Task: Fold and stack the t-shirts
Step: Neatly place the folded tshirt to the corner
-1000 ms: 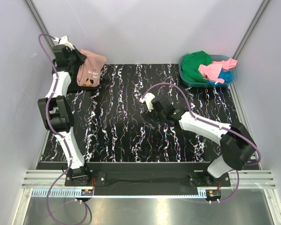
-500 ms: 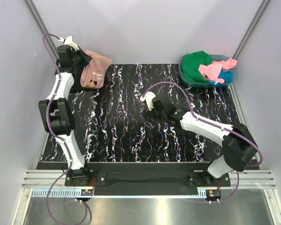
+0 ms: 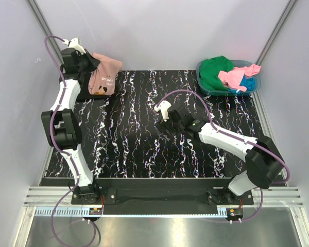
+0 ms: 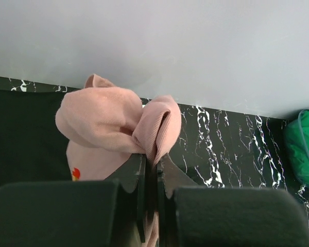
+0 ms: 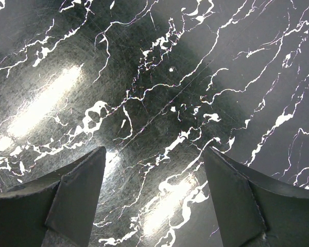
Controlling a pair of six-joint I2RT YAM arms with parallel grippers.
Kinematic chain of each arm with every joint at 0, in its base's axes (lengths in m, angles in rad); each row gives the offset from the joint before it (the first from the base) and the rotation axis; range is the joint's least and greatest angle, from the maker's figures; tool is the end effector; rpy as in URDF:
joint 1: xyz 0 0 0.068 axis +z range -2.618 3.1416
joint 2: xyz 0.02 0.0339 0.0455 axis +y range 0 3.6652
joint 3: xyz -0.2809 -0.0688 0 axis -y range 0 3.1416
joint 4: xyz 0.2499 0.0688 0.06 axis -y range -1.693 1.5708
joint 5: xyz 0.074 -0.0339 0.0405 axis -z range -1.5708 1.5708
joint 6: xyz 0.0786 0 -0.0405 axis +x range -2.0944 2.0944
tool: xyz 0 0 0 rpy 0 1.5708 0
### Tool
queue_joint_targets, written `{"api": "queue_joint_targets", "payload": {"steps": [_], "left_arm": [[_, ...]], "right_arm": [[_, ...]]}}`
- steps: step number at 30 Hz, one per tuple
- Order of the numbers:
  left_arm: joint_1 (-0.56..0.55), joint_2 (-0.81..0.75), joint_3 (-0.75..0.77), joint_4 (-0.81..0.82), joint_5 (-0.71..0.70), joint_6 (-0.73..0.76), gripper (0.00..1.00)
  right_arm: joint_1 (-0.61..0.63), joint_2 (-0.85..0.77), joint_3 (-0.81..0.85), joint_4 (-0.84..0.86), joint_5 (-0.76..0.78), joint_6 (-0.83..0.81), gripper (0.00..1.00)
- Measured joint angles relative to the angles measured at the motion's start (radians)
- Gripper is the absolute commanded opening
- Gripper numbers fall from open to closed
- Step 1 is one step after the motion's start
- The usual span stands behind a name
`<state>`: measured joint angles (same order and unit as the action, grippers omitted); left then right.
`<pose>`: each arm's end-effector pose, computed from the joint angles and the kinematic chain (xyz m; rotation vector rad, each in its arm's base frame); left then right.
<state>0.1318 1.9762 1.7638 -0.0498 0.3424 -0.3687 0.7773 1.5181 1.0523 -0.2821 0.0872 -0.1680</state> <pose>0.5296 0.0436 0.3392 -0.2178 1.8311 -0.4795 0.2665 0.2526 0.2318 -1.0185 2.0892 0.2074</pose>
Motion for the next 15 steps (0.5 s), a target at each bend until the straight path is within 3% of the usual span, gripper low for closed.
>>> {"api": "queue_joint_targets", "payload": {"steps": [15], "left_arm": [[0.099, 0.220, 0.135, 0.022, 0.100, -0.011, 0.00]], "right_arm": [[0.000, 0.124, 0.078, -0.001, -0.001, 0.000, 0.84]]}}
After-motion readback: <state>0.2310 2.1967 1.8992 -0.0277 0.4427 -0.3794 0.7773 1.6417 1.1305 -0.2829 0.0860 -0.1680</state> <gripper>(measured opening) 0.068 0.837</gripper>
